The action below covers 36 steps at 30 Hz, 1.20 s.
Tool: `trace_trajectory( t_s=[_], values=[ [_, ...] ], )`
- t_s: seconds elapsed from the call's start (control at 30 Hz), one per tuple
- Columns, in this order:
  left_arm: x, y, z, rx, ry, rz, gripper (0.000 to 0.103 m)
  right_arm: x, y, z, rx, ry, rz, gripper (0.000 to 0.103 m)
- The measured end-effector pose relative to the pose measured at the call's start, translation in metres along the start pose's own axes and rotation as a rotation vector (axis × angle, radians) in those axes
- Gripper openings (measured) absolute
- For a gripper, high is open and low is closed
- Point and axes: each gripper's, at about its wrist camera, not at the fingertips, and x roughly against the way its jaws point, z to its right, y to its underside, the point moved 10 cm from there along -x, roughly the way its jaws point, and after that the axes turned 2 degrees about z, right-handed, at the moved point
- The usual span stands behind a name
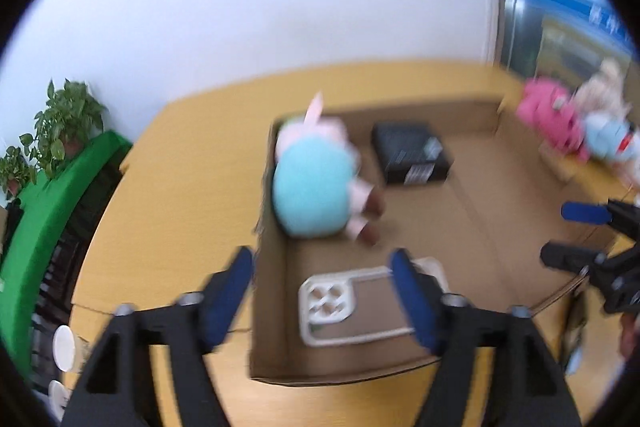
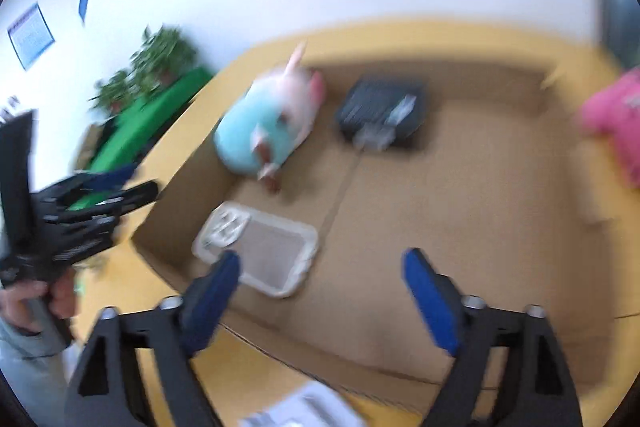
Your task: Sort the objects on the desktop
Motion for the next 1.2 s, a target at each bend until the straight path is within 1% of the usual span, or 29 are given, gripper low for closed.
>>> trace_trajectory(
  t_s=[0.03,0.1,0.17,0.23,0.3,0.43,0.53,0.6,0.7,0.83,0.9,1.0,1.1,1.17,1.2],
  values=[
    [0.017,-0.006,0.012,0.019,0.03,0.07,0.081,0.014,-0.001,0.006,0.019,0.044,0.042,0.103],
    [0.03,-0.014,0.03,0.028,0.077,0.14,0.081,0.036,-0.001,0.02,0.03,0.112,0.094,0.103],
    [0.038,-0.014,0.051,0.041,0.093,0.172,0.081,0.051,0.001,0.027,0.023,0.137,0.12,0.103],
    [0.044,-0.011,0.073,0.059,0.129,0.199,0.081,0.063,0.004,0.033,0.031,0.154,0.136,0.103],
    [0.048,-0.01,0.086,0.07,0.154,0.218,0.081,0.071,0.007,0.038,0.037,0.166,0.151,0.103],
    [0.057,-0.005,0.107,0.057,0.163,0.232,0.081,0.074,0.014,0.036,0.031,0.163,0.156,0.103],
    [0.06,-0.004,0.112,0.063,0.181,0.235,0.081,0.071,0.021,0.038,0.015,0.155,0.145,0.103],
    [0.061,-0.003,0.113,0.07,0.185,0.235,0.081,0.07,0.028,0.044,-0.013,0.142,0.118,0.103],
    [0.061,0.004,0.111,0.078,0.186,0.228,0.081,0.069,0.039,0.055,-0.062,0.123,0.102,0.103],
    [0.052,0.02,0.115,0.083,0.223,0.185,0.081,0.07,0.064,0.082,-0.167,0.114,0.061,0.103],
    [0.045,0.032,0.121,0.074,0.249,0.148,0.081,0.071,0.081,0.098,-0.251,0.1,0.032,0.103],
    [0.036,0.048,0.129,0.059,0.277,0.107,0.081,0.074,0.104,0.111,-0.326,0.088,0.012,0.103],
    [0.028,0.062,0.135,0.061,0.298,0.072,0.081,0.068,0.129,0.116,-0.371,0.075,-0.033,0.103],
    [0.024,0.07,0.139,0.052,0.306,0.052,0.081,0.06,0.145,0.111,-0.404,0.028,-0.069,0.102],
    [0.022,0.074,0.14,0.049,0.307,0.041,0.081,0.055,0.152,0.106,-0.415,-0.002,-0.086,0.099]
  ],
)
